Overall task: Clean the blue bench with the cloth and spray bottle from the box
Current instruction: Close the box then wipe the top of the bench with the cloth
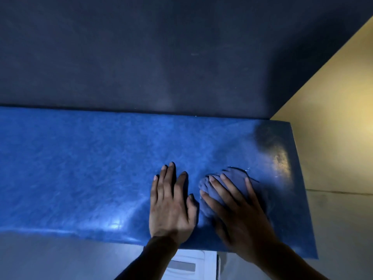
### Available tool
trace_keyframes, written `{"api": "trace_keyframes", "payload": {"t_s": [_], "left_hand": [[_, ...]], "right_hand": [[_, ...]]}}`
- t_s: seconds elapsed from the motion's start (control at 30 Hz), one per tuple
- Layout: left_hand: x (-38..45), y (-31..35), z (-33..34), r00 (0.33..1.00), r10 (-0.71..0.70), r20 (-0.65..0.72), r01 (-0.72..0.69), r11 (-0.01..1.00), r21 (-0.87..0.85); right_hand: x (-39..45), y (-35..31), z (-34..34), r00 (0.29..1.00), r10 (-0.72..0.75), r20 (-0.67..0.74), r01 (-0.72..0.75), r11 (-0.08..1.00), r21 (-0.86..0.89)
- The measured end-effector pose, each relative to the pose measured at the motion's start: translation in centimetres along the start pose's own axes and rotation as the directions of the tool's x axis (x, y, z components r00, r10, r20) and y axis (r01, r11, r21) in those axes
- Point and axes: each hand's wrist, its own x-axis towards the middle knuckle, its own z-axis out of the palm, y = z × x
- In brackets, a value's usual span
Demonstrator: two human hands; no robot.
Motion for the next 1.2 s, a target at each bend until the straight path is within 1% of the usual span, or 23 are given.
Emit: {"api": "trace_keyframes", "payload": {"t_s": [0.13, 0.27, 0.43, 0.57, 0.67, 0.77, 0.83, 0.93, 1.0, 1.07, 1.13, 1.2], "left_hand": [[0.1, -0.1, 0.1, 1.000, 0.001, 0.001, -0.001, 1.000, 0.013], [0.1, -0.2, 0.6, 0.999, 0.002, -0.035, -0.001, 1.000, 0.016], [0.1, -0.3, 0.6, 0.996, 0.020, -0.082, -0.020, 1.000, 0.003], [0.0, -0.4, 0.6, 0.997, 0.025, -0.077, -0.024, 1.000, 0.010], [0.0, -0.4, 0.6, 0.998, 0.018, -0.052, -0.017, 1.000, 0.015], [0.0, -0.5, 0.7, 0.998, 0.022, -0.052, -0.022, 1.000, 0.000], [-0.1, -0.5, 0.7, 0.999, 0.022, -0.050, -0.022, 1.000, 0.000], [0.0, -0.4, 0.6, 0.999, 0.029, -0.040, -0.028, 1.000, 0.005], [0.0, -0.3, 0.5, 0.999, 0.028, -0.032, -0.028, 0.999, 0.019], [-0.1, -0.3, 0.4, 0.999, 0.016, -0.031, -0.016, 1.000, 0.024], [-0.1, -0.3, 0.4, 0.999, 0.017, -0.036, -0.016, 1.000, 0.020], [-0.1, -0.3, 0.4, 0.999, 0.017, -0.039, -0.017, 1.000, 0.017]], "right_hand": [[7.2, 1.0, 0.4, 1.000, -0.019, 0.023, 0.019, 1.000, -0.004], [13.8, 2.0, 0.5, 0.997, -0.050, 0.057, 0.051, 0.999, -0.008], [19.4, 1.8, 0.1, 0.994, 0.090, 0.054, -0.090, 0.996, -0.008], [20.8, 1.4, 0.0, 0.980, 0.194, 0.039, -0.193, 0.981, -0.032], [20.2, 2.2, 0.1, 0.954, 0.300, 0.020, -0.299, 0.954, -0.035], [18.5, 3.3, -0.1, 0.906, 0.422, 0.034, -0.420, 0.906, -0.055], [16.4, 3.5, -0.4, 0.882, 0.470, 0.018, -0.468, 0.881, -0.062], [12.1, 2.8, -0.6, 0.864, 0.503, 0.000, -0.502, 0.863, -0.060], [8.7, 2.1, -0.6, 0.859, 0.510, -0.044, -0.511, 0.860, -0.014], [5.1, 1.2, -0.3, 0.869, 0.488, -0.085, -0.489, 0.872, 0.008], [1.6, 0.0, -0.3, 0.876, 0.477, -0.066, -0.477, 0.879, 0.015], [-1.4, -1.1, -0.2, 0.881, 0.460, -0.111, -0.457, 0.888, 0.052]]}}
